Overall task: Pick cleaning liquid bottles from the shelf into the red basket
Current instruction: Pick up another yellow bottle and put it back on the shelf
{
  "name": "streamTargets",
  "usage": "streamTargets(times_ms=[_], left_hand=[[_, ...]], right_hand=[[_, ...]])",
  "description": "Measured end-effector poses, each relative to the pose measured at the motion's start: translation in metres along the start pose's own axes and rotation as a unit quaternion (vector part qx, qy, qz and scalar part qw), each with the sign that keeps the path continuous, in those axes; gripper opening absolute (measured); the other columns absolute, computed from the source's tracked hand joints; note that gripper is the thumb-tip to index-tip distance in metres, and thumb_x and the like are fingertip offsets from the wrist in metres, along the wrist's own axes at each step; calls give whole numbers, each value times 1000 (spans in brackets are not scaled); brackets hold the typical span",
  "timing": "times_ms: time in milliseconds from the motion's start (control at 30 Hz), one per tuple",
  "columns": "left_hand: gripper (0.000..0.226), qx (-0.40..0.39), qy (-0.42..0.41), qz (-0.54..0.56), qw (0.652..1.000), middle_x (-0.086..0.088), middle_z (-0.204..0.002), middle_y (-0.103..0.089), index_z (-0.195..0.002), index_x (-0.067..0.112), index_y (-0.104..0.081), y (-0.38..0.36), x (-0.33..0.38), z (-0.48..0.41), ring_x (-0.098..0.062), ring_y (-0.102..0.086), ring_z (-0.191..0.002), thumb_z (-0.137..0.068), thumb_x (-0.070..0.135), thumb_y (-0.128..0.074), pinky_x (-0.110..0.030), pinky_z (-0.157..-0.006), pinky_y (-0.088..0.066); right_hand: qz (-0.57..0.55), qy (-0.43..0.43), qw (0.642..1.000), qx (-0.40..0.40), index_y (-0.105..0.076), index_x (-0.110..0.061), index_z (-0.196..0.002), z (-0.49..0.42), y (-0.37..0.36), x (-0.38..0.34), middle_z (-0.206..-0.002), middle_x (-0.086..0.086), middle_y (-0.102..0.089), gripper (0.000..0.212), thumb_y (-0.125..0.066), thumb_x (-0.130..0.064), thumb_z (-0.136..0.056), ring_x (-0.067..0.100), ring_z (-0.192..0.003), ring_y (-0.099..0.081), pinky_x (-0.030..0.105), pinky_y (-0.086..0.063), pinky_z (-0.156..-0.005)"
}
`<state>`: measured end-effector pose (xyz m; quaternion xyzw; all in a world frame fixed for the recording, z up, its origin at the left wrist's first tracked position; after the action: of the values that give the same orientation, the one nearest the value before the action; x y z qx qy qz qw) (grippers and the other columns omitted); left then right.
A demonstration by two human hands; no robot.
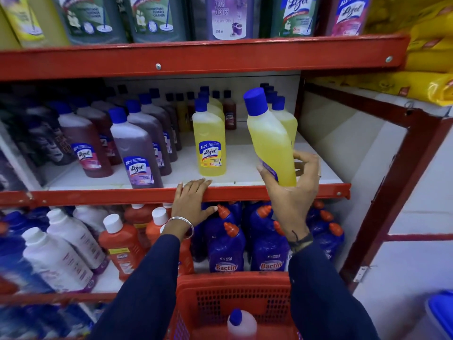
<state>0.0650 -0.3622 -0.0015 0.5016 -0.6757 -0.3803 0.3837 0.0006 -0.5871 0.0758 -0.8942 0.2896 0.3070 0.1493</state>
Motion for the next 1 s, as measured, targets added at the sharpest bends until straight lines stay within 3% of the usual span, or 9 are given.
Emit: streamTargets(times_ms=[100, 200, 267, 367, 467, 600, 800, 933, 1000], left_hand=[[76, -1, 2, 6, 1000, 0, -148, -36, -139, 29, -26, 0, 0, 0, -23, -29, -137, -77, 52, -63, -48, -117, -10], [76, 0, 0, 14, 1000, 0, -147, -37, -139, 29, -26, 0, 0, 0, -23, -29, -136, -77, 52, -63, -49, -117, -9], [76, 2, -1, 14, 1000, -1, -147, -37, -139, 29, -26, -1, 0, 0, -24, -30, -136, -77, 52, -63, -50, -117, -9], [77, 5, -3, 14, 1000, -1, -146, -38, -139, 28, -27, -2, -1, 1, -24, -30, -136, -76, 52, -64, -50, -117, -9], [78, 11, -5, 13, 1000, -2, -146, -38, -139, 27, -27, -2, -1, 1, -25, -29, -136, -76, 52, -64, -49, -117, -10], [84, 11, -7, -5, 1000, -5, -147, -35, -142, 25, -21, -5, -1, 4, -27, -24, -139, -75, 52, -65, -49, -117, -9], [92, 7, -10, -9, 1000, -7, -151, -28, -143, 25, -15, -11, -5, 7, -30, -14, -143, -73, 50, -69, -51, -116, -8], [91, 15, -6, -9, 1000, -7, -152, -26, -143, 26, -16, -15, -6, 5, -30, -13, -143, -73, 51, -68, -51, -116, -6], [91, 19, -7, -13, 1000, -7, -153, -25, -143, 26, -17, -17, -7, 5, -30, -13, -143, -72, 52, -68, -51, -116, -6]], right_hand=[[-201, -180, 960, -76, -57, -27, -103, -2, 6, -5, -97, -2, -70, 50, -86, -28, -63, 18, -87, -69, 31, -58, -67], [-395, -316, 849, -149, -61, -14, -111, -5, 6, -3, -94, 4, -75, 49, -81, -21, -67, 22, -81, -72, 34, -59, -65], [-478, -382, 765, -201, -59, -6, -115, -4, 1, -2, -94, 8, -74, 71, -88, -32, -56, 21, -79, -72, 34, -60, -66], [-583, -437, 628, -273, -58, -5, -116, 3, -7, -2, -91, 6, -70, 78, -89, -40, -52, 16, -70, -68, 27, -57, -59], [-617, -440, 571, -317, -55, 1, -118, 10, -11, 0, -90, 6, -68, 77, -83, -43, -61, 14, -69, -64, 23, -53, -60], [-598, -430, 589, -331, -56, 0, -119, 13, -10, 5, -90, 6, -69, 76, -81, -46, -64, 14, -69, -65, 23, -54, -60], [-428, -316, 804, -267, -55, -8, -115, -26, 1, 25, -92, 0, -76, 72, -83, -45, -60, 16, -82, -72, 28, -58, -68], [-337, -236, 882, -229, -53, -17, -114, -55, -1, 52, -94, -7, -76, 36, -70, -16, -82, 11, -85, -71, 24, -57, -67], [-295, -220, 905, -213, -50, -16, -117, -67, -4, 70, -94, -7, -74, 36, -65, -8, -85, 9, -85, -71, 22, -57, -65]])
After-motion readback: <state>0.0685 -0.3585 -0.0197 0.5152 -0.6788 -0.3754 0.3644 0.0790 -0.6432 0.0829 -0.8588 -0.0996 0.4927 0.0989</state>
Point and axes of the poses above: each hand's wrist, its own z-axis away from the middle knuckle, its own y-axis out of the back of the hand, x = y × z, the point moved 1 cm from there along -z, towards the middle knuckle
